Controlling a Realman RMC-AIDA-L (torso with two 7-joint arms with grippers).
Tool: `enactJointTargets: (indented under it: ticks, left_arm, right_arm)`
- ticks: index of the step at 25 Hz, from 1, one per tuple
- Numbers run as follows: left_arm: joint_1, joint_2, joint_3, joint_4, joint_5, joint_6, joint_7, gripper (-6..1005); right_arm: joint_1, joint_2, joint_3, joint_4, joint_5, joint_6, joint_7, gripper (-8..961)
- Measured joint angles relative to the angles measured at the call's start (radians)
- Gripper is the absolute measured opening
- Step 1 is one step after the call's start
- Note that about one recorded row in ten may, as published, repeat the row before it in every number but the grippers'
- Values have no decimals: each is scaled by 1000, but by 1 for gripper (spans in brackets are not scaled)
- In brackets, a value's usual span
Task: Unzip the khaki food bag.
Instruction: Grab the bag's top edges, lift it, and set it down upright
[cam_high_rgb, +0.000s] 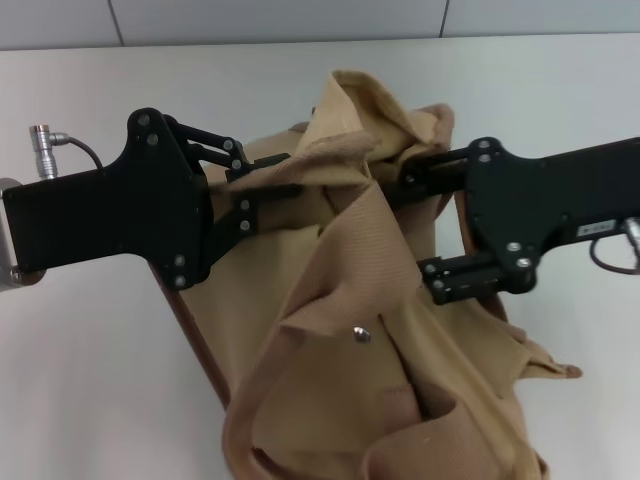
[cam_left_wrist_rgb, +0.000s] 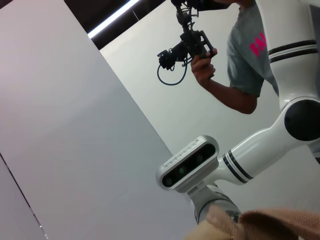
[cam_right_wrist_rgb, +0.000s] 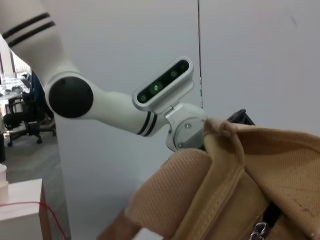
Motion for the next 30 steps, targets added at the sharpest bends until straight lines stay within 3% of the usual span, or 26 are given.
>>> enactJointTargets:
  ticks: [9, 14, 19, 29, 30]
  left_arm:
    - [10, -1, 9, 0, -16, 5, 9, 61]
    - [12, 1, 11, 0, -23, 6, 9, 62]
    - [12, 0, 12, 0, -23, 6, 9, 62]
    - [11, 0, 12, 0, -24, 6, 11, 63]
    - [11, 0, 12, 0, -24, 6, 11, 63]
  right_arm:
    - [7, 4, -105, -45, 4, 107, 2, 575]
    - [-5, 4, -98, -79, 5, 115, 5, 338]
    - [1, 5, -128, -79, 5, 130, 6, 251]
    - [4, 8, -181, -115, -21, 192, 50, 314]
    - [4, 8, -181, -115, -21, 192, 50, 354]
